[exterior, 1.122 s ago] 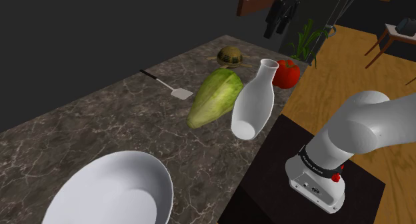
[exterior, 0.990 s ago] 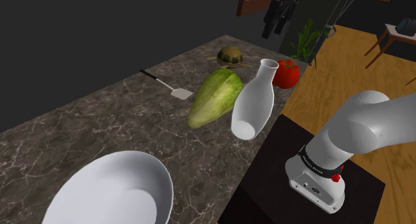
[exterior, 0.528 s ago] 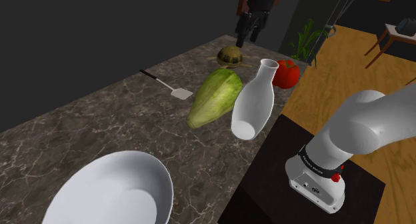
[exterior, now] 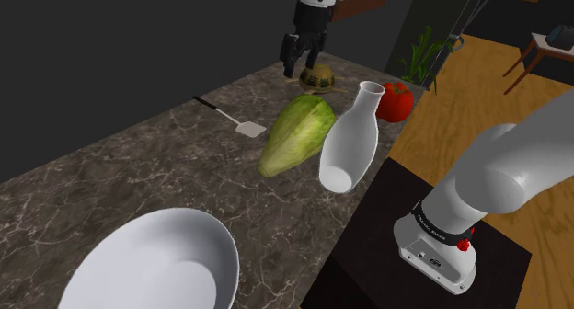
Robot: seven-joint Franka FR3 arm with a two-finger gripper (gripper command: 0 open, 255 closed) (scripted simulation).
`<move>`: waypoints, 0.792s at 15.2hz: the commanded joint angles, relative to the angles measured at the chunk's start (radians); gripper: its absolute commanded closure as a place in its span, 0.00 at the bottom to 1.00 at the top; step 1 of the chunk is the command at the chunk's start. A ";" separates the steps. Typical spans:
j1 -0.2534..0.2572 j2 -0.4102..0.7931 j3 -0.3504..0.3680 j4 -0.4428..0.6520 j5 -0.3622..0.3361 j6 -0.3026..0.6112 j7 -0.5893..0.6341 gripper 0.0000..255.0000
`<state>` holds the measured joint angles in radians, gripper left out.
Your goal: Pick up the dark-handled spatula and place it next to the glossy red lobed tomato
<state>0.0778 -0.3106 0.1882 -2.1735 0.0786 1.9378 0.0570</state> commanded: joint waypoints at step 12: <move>0.068 0.470 0.110 0.318 -0.141 0.137 0.194 0.00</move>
<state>0.1393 0.1169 0.2950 -1.8863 -0.0467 2.0647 0.2381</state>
